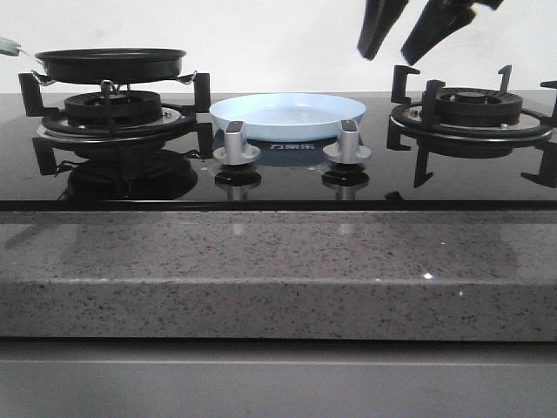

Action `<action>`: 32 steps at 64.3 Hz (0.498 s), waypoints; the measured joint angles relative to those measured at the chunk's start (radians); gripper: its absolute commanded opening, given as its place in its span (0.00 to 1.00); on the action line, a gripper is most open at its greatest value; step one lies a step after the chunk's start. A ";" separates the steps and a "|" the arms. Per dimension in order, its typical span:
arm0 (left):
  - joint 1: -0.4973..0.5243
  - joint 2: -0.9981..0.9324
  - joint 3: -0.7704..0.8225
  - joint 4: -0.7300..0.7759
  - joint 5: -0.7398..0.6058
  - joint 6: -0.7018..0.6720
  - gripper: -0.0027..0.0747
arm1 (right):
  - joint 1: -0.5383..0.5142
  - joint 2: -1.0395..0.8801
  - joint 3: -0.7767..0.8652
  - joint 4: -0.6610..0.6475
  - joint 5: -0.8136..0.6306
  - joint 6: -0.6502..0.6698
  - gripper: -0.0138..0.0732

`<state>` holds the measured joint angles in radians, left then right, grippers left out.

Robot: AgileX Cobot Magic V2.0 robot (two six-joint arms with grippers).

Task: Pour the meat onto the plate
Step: 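Move the right gripper down to the light blue plate rim and grasp it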

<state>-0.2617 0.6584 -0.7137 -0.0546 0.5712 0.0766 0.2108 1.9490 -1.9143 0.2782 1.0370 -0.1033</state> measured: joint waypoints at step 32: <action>0.000 0.000 0.000 0.000 0.000 0.000 0.67 | 0.000 0.269 -0.264 0.012 0.054 -0.014 0.56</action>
<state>-0.2617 0.6584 -0.7137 -0.0546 0.5712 0.0766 0.2108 2.2176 -2.1780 0.2904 1.0913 -0.1168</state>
